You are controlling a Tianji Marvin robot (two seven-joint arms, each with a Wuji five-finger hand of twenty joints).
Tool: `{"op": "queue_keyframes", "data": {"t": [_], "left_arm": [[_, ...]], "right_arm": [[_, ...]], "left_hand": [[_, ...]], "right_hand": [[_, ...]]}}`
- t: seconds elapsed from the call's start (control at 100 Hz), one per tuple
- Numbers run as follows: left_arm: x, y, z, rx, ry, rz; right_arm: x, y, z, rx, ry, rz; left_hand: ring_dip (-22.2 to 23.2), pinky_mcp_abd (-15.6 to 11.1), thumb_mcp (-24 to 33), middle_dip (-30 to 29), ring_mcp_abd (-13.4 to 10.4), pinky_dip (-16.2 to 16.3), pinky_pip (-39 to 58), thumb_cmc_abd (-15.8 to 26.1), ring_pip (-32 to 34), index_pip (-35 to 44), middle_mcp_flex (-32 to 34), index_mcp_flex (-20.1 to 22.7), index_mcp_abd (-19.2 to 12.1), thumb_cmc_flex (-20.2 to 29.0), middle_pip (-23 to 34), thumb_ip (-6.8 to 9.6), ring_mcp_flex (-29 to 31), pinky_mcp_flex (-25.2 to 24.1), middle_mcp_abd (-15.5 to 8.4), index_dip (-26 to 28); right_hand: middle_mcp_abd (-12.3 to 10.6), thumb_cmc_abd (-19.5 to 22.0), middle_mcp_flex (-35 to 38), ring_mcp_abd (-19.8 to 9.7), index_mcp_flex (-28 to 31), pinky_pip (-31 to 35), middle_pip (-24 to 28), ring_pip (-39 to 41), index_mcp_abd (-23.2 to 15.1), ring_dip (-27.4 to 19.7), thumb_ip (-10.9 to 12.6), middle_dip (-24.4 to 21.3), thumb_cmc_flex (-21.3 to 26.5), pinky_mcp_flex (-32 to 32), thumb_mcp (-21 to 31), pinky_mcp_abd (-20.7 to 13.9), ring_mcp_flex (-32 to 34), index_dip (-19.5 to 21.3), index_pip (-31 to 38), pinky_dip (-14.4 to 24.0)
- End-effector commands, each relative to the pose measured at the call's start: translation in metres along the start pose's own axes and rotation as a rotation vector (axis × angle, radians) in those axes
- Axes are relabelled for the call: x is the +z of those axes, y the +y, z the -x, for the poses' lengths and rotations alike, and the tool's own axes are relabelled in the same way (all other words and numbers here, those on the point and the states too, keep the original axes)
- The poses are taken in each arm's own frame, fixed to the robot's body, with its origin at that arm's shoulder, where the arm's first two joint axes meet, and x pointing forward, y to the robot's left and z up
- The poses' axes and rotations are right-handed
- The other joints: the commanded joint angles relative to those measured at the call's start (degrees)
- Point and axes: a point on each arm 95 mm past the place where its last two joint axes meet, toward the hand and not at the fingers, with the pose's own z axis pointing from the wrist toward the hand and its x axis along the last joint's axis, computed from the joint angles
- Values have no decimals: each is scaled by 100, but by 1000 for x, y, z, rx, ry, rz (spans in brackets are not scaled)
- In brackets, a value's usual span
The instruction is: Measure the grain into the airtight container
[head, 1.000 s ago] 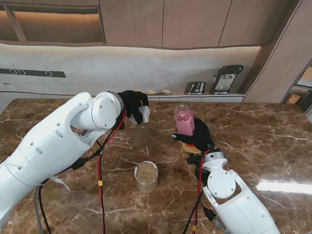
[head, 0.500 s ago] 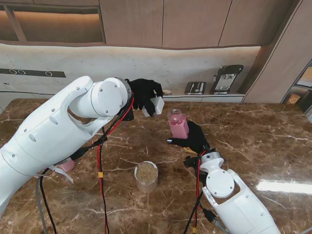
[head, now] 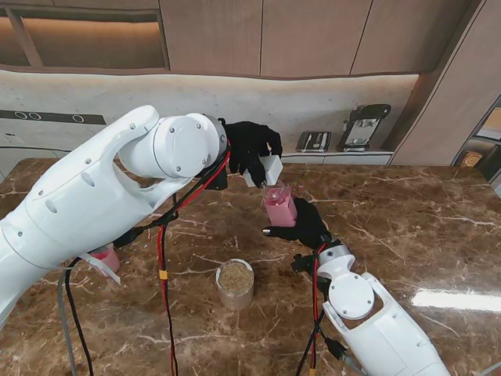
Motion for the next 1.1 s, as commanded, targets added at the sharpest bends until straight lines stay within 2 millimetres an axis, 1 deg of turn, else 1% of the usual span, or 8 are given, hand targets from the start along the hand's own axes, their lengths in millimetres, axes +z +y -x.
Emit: {"op": "queue_keyframes", "data": {"t": [0.0,0.24,0.6,0.73,1.09], "left_arm": [[-2,-3,-7,8,13,4],[2,6,-11,30,25,36],[14,16,-17,61,42,67],[17,17,-16,88,38,65],[20,23,-14,83,45,74]], "right_arm": [[-1,-3,2,11,-6,-13],[-1,-4,1,15,6,-12],[-1,-3,-1,28,17,-4],[-2,-3,-1,32,19,-5],[-3,-6,-4,77,20,-4]], "left_hand": [[71,-62,565,376,447,106,39,1312,-92,888,677,988,-385,904,480,275,-187,-69,-92,506],[80,-69,546,410,444,136,47,1327,-85,872,688,990,-388,906,473,280,-194,-73,-95,526],[90,-91,566,442,432,173,47,1313,-66,860,686,980,-412,891,471,279,-196,-83,-100,590],[93,-109,576,448,411,184,52,1302,-61,849,685,971,-425,880,473,274,-190,-73,-107,608],[121,-124,612,460,389,201,57,1266,-59,853,671,964,-457,863,485,270,-170,-56,-100,653]], "right_hand": [[-606,2171,595,-766,639,-78,995,169,-1225,-65,-49,140,839,-128,1248,-432,218,19,928,161],[-616,2172,596,-767,639,-76,990,166,-1230,-67,-50,140,834,-127,1249,-435,218,19,925,163],[-614,2175,591,-762,639,-74,985,166,-1228,-67,-51,142,834,-124,1253,-433,221,18,924,166],[-613,2171,591,-764,641,-74,985,165,-1227,-67,-50,144,834,-124,1256,-432,219,19,926,166],[-605,2173,601,-765,644,-73,989,169,-1219,-65,-50,146,838,-119,1262,-440,227,16,927,168]]}}
